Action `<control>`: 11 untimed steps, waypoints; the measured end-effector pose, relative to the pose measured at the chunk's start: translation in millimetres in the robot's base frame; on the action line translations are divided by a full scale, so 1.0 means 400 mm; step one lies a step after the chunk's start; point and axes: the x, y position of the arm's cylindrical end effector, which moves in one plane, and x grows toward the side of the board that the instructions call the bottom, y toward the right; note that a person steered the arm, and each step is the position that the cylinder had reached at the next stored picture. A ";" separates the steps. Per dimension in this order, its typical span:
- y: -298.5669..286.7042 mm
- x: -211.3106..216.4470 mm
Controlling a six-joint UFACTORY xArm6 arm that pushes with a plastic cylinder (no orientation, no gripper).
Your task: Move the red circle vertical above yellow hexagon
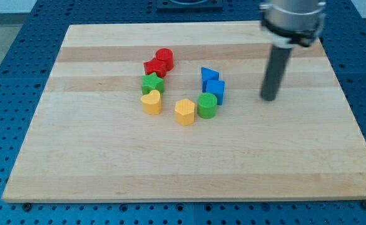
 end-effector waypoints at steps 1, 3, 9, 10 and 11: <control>0.140 -0.103; 0.013 -0.396; -0.896 -0.272; -0.878 -0.272; -0.831 -0.288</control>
